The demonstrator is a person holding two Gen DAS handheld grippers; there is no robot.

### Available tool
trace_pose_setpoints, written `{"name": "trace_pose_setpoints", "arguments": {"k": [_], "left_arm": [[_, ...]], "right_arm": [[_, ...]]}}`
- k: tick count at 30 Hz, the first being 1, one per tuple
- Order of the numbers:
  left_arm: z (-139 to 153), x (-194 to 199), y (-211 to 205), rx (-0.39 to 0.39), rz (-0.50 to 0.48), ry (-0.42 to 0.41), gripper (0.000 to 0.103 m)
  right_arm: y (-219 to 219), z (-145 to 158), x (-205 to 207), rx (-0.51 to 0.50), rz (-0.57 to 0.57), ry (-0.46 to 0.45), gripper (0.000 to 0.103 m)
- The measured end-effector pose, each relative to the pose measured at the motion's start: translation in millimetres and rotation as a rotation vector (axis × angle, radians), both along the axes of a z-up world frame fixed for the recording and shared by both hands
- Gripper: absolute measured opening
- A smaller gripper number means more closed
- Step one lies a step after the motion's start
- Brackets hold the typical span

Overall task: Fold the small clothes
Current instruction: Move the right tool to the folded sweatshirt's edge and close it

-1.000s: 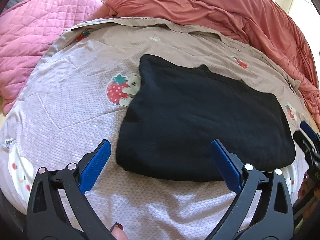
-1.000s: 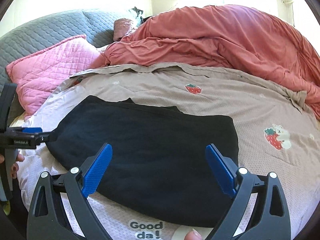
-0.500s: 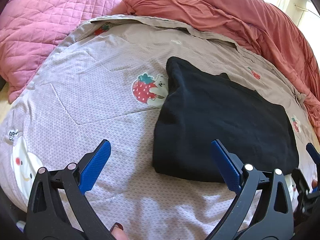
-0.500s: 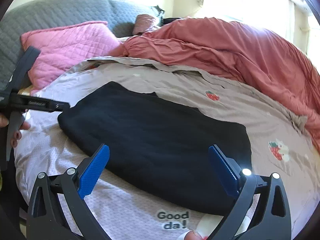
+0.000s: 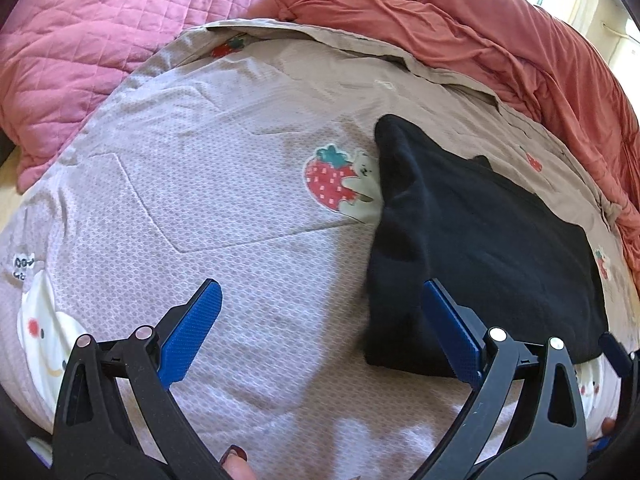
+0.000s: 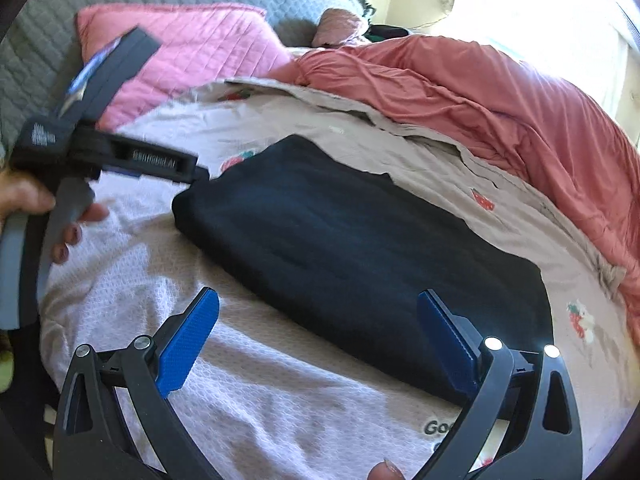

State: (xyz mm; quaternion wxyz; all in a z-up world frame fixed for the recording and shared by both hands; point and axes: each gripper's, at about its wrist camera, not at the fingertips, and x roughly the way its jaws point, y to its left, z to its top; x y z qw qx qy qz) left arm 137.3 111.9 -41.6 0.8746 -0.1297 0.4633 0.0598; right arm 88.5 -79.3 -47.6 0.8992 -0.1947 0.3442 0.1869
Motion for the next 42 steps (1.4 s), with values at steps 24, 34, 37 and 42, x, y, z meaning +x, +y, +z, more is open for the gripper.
{"name": "trace_pose_setpoints", "arguments": {"k": [24, 34, 37, 42], "left_arm": [[-15, 4, 68, -0.096, 0.144, 0.006, 0.093], [-18, 7, 71, -0.107, 0.148, 0.017, 0.093], [-19, 8, 70, -0.111, 0.140, 0.019, 0.093], [-20, 13, 65, -0.208, 0.105, 0.013, 0.093]], "right_arm": [[94, -57, 35, -0.274, 0.074, -0.047, 0.097], [89, -54, 49, -0.267, 0.015, -0.106, 0.075], [83, -49, 53, -0.215, 0.018, -0.082, 0.039], [62, -32, 61, -0.026, -0.018, -0.006, 0.021]]}}
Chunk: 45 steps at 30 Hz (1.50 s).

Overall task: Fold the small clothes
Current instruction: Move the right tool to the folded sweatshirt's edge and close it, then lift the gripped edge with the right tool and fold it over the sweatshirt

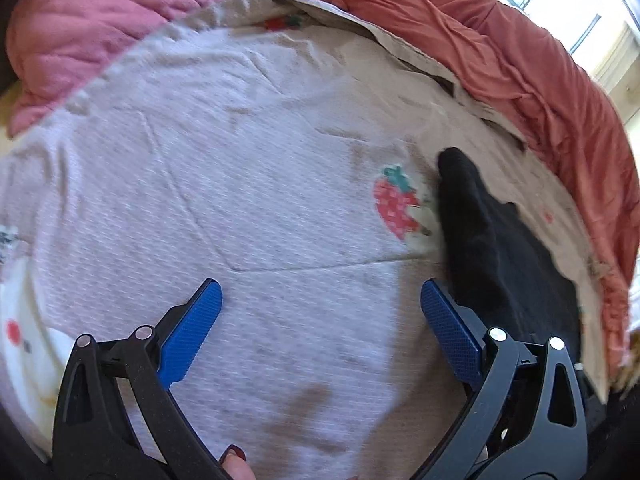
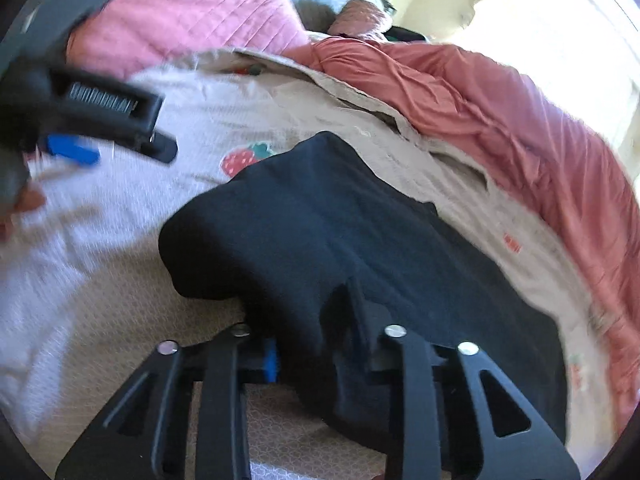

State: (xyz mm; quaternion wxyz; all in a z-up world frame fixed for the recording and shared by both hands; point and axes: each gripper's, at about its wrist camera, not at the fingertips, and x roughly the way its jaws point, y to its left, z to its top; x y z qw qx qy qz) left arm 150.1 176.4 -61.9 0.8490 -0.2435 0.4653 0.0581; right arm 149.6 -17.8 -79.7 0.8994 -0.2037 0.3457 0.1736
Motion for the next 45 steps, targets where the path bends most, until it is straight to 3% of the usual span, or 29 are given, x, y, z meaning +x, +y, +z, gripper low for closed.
{"name": "trace_pose_setpoints", "arguments": {"k": [2, 3, 7, 9, 12, 16, 20, 22, 23, 25, 26, 27, 31, 36, 41, 45], "left_arm": [[0, 3, -3, -0.078, -0.016, -0.015, 0.093], [0, 7, -4, -0.157, -0.026, -0.031, 0.093], [3, 19, -11, -0.381, -0.058, -0.092, 0.093], [3, 31, -20, -0.424, -0.086, -0.078, 0.093], [-3, 52, -32, -0.405, -0.089, -0.017, 0.093], [-15, 80, -46, -0.461, -0.124, 0.050, 0.093], [-19, 92, -64, -0.445, -0.162, 0.079, 0.091], [-21, 93, -74, -0.435, -0.177, 0.089, 0.077], [-23, 94, -79, -0.439, -0.192, 0.095, 0.064], [-24, 95, -88, -0.444, -0.218, 0.107, 0.049], [-24, 95, -91, -0.441, -0.224, 0.111, 0.036], [-21, 95, -95, -0.435, -0.233, 0.109, 0.033], [7, 97, -117, -0.374, -0.272, 0.071, 0.026], [42, 105, -153, -0.328, -0.329, 0.036, 0.026], [69, 112, -205, -0.307, -0.395, 0.011, 0.026], [79, 116, -262, -0.236, -0.461, 0.020, 0.026]], "right_arm": [[-9, 6, 3, 0.075, -0.014, 0.033, 0.016], [-13, 8, 4, 0.101, -0.014, 0.044, 0.014], [-17, 12, 2, 0.131, -0.005, 0.046, 0.012], [-20, 14, 0, 0.151, -0.004, 0.049, 0.012], [-24, 15, -1, 0.178, -0.004, 0.054, 0.011], [-29, 17, -6, 0.198, 0.003, 0.050, 0.010], [-33, 18, -8, 0.212, 0.010, 0.051, 0.010], [-35, 19, -9, 0.218, 0.010, 0.053, 0.010], [-37, 19, -9, 0.220, 0.009, 0.054, 0.009], [-40, 19, -9, 0.227, 0.005, 0.059, 0.009], [-43, 20, -9, 0.236, 0.000, 0.062, 0.009], [-46, 20, -8, 0.243, -0.003, 0.064, 0.009], [-60, 31, -11, 0.269, -0.019, 0.043, 0.009], [-95, 55, -13, 0.325, -0.074, 0.022, 0.008], [-149, 80, -18, 0.392, -0.172, 0.020, 0.007], [-191, 86, -25, 0.438, -0.251, 0.037, 0.007]]}}
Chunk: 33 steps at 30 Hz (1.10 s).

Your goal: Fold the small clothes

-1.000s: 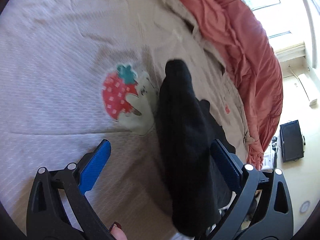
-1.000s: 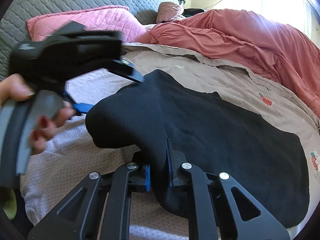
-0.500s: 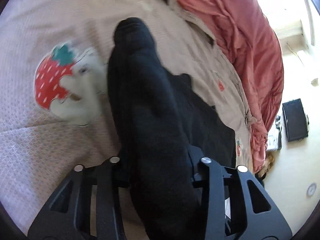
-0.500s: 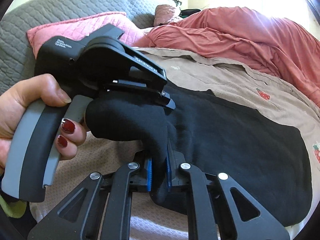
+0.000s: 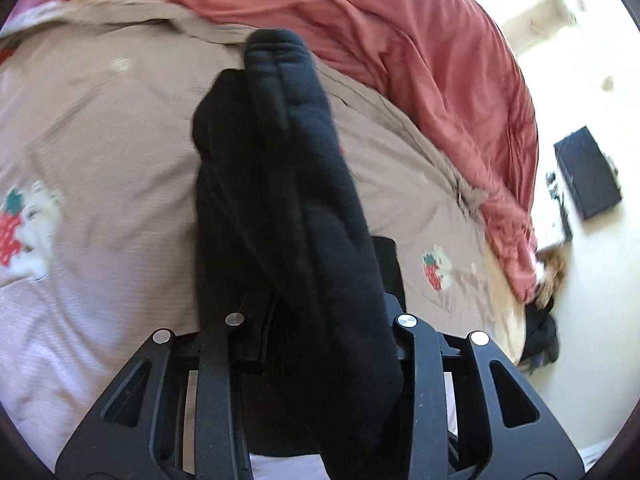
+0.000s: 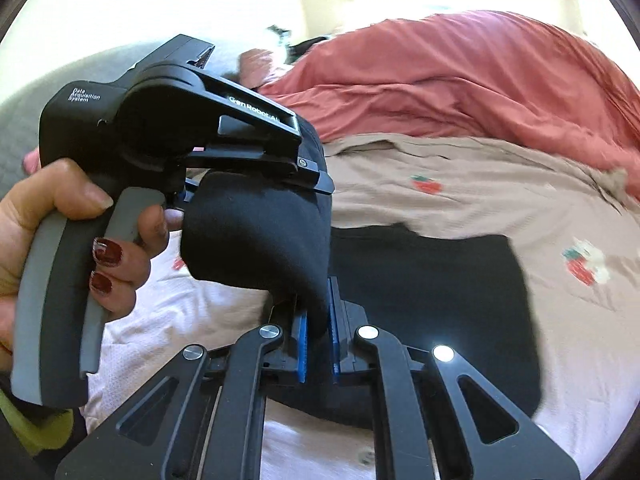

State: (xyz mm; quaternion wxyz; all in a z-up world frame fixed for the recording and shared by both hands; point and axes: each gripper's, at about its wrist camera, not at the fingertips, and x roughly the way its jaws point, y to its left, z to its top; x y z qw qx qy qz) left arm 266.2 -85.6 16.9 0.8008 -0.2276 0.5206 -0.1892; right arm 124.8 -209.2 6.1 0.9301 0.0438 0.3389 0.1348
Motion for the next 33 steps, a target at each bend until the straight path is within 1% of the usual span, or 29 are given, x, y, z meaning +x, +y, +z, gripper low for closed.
{"name": "trace_pose_setpoints", "arguments": {"k": [4, 7, 8, 9, 11, 12, 13, 15, 16, 18, 19, 20, 21, 22, 23, 25, 27, 28, 29, 30, 32, 33], "left_arm": [[-5, -1, -52, 0.060, -0.075, 0.013, 0.026], [-16, -3, -88, 0.120, -0.127, 0.023, 0.027], [-22, -3, -96, 0.143, -0.137, 0.035, 0.031], [-28, -2, -102, 0.163, -0.148, 0.050, 0.037], [-37, -3, -112, 0.198, -0.158, 0.069, 0.039], [-38, -6, -116, 0.212, -0.175, 0.061, 0.040], [-35, -9, -118, 0.208, -0.189, 0.047, 0.041], [-30, -15, -114, 0.171, -0.202, 0.024, 0.044], [-27, -17, -110, 0.146, -0.207, 0.014, 0.044], [-26, -18, -107, 0.134, -0.236, 0.011, 0.048], [-25, -18, -107, 0.132, -0.249, 0.013, 0.052], [-24, -18, -107, 0.101, -0.270, 0.019, 0.072], [-23, -18, -107, 0.059, -0.290, 0.025, 0.078], [-22, -20, -111, 0.040, -0.306, 0.024, 0.078], [-20, -22, -113, 0.048, -0.305, 0.009, 0.078], [-16, -25, -111, 0.093, -0.273, -0.027, 0.078], [-15, -27, -103, 0.074, -0.228, -0.034, 0.078], [-16, -29, -95, 0.076, -0.192, -0.038, 0.077], [-17, -32, -87, 0.105, -0.161, -0.046, 0.077], [-19, -36, -76, 0.154, -0.120, -0.062, 0.074], [-20, -41, -60, 0.183, -0.079, -0.081, 0.071], [-22, -44, -51, 0.201, -0.057, -0.089, 0.071]], "right_arm": [[-40, -7, -8, 0.090, -0.092, 0.075, 0.007], [-65, -19, -12, 0.162, -0.155, 0.133, 0.007], [-71, -26, -12, 0.189, -0.175, 0.169, 0.007], [-75, -32, -13, 0.216, -0.187, 0.199, 0.007], [-86, -45, -15, 0.317, -0.212, 0.261, 0.007], [-92, -52, -16, 0.383, -0.228, 0.290, 0.007], [-97, -56, -18, 0.429, -0.243, 0.310, 0.008], [-105, -58, -20, 0.470, -0.254, 0.319, 0.011], [-106, -56, -21, 0.478, -0.253, 0.315, 0.012], [-107, -54, -22, 0.488, -0.253, 0.319, 0.012], [-109, -55, -21, 0.491, -0.254, 0.323, 0.012], [-109, -55, -23, 0.476, -0.270, 0.326, 0.012], [-115, -55, -21, 0.460, -0.286, 0.324, 0.012], [-118, -55, -23, 0.444, -0.300, 0.324, 0.012], [-121, -55, -25, 0.438, -0.316, 0.329, 0.012], [-134, -62, -33, 0.454, -0.373, 0.349, 0.012], [-150, -65, -38, 0.457, -0.417, 0.363, 0.012], [-156, -65, -42, 0.459, -0.434, 0.359, 0.012], [-162, -64, -44, 0.467, -0.446, 0.346, 0.012], [-167, -61, -46, 0.478, -0.455, 0.330, 0.014], [-170, -53, -47, 0.495, -0.443, 0.282, 0.015], [-170, -49, -45, 0.485, -0.418, 0.257, 0.015]]}}
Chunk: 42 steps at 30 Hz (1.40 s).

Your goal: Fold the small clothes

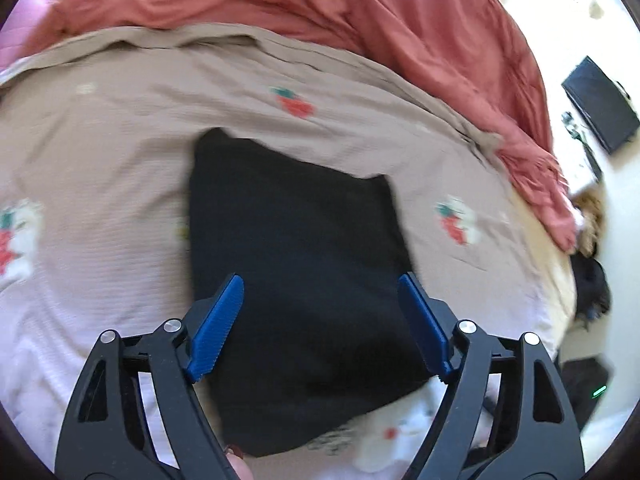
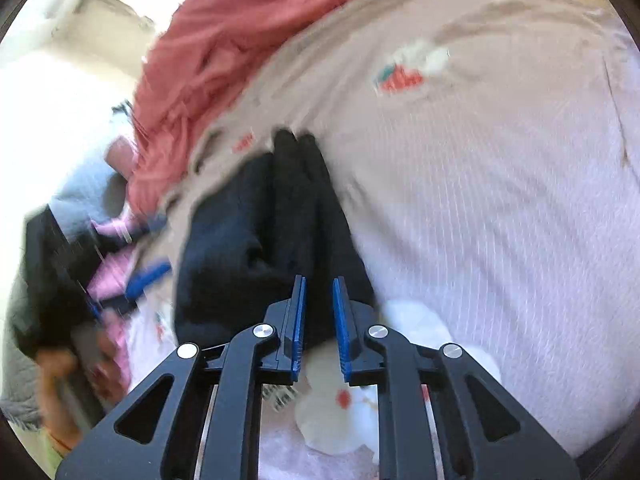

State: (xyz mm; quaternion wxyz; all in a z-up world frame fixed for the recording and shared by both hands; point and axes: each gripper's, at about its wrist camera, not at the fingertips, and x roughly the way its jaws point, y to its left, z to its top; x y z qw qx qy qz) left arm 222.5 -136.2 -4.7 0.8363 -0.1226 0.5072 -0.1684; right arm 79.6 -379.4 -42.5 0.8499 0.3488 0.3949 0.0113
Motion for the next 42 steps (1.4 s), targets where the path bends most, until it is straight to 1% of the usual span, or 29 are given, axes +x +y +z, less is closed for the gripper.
{"name": "trace_pose_setpoints", "arguments": {"k": [2, 3, 4, 6, 7, 9, 11, 12, 15, 17, 19, 20, 21, 22, 24, 25, 29, 30, 32, 33, 36, 39, 42], "left_arm": [[-5, -12, 24, 0.045, 0.044, -0.028, 0.071], [-9, -17, 34, 0.058, 0.061, -0.031, 0.071], [-13, -19, 40, 0.060, 0.074, -0.026, 0.071], [-24, -22, 50, 0.050, 0.089, 0.005, 0.071], [-30, -22, 54, 0.050, 0.094, 0.018, 0.071], [-35, -26, 56, 0.039, 0.094, 0.026, 0.071], [-36, -28, 58, 0.026, 0.092, 0.021, 0.071], [-36, -29, 57, 0.026, 0.088, 0.019, 0.071], [-35, -26, 50, 0.027, 0.070, 0.018, 0.071], [-36, -25, 46, 0.026, 0.058, 0.018, 0.071], [-39, -23, 40, 0.029, 0.044, 0.023, 0.072], [-41, -22, 37, 0.034, 0.038, 0.026, 0.072], [-42, -21, 33, 0.038, 0.035, 0.027, 0.072], [-43, -21, 30, 0.041, 0.032, 0.028, 0.072], [-43, -21, 26, 0.043, 0.029, 0.027, 0.072], [-42, -21, 23, 0.046, 0.026, 0.024, 0.072], [-32, -27, 12, 0.055, 0.002, -0.002, 0.072], [-30, -30, 8, 0.059, -0.013, -0.009, 0.072], [-31, -32, 0, 0.078, -0.037, -0.007, 0.072], [-34, -33, -4, 0.092, -0.047, -0.003, 0.072], [-38, -38, -13, 0.139, -0.063, -0.018, 0.073], [-40, -37, -13, 0.142, -0.062, -0.015, 0.073], [-40, -36, -12, 0.139, -0.064, -0.010, 0.073]], "right_arm": [[1, 7, 7, -0.032, 0.042, -0.045, 0.026], [2, 11, 12, -0.044, 0.059, -0.066, 0.037], [4, 13, 19, -0.042, 0.078, -0.075, 0.045], [4, 12, 34, -0.021, 0.127, -0.077, 0.051], [5, 9, 39, -0.022, 0.149, -0.059, 0.056], [10, 0, 47, -0.040, 0.166, -0.012, 0.060], [14, -13, 59, -0.035, 0.180, 0.035, 0.060], [15, -14, 58, -0.027, 0.185, 0.042, 0.060], [17, -17, 62, -0.014, 0.191, 0.035, 0.060], [20, -17, 64, -0.028, 0.209, 0.022, 0.060], [24, -22, 73, -0.036, 0.226, 0.039, 0.060], [22, -23, 69, -0.038, 0.227, 0.044, 0.058], [24, -25, 70, -0.038, 0.236, 0.044, 0.055], [25, -26, 70, -0.038, 0.244, 0.040, 0.036], [26, -21, 69, -0.049, 0.261, 0.020, 0.023], [28, -16, 68, -0.059, 0.269, 0.005, 0.020], [26, 10, 57, -0.118, 0.263, -0.054, 0.018], [26, 12, 56, -0.139, 0.265, -0.052, 0.018], [26, 7, 55, -0.184, 0.255, -0.010, 0.018], [24, -2, 55, -0.172, 0.247, 0.031, 0.018], [18, -15, 57, -0.137, 0.232, 0.078, 0.019], [14, -23, 59, -0.102, 0.209, 0.100, 0.022], [10, -24, 58, -0.099, 0.187, 0.117, 0.030]]}}
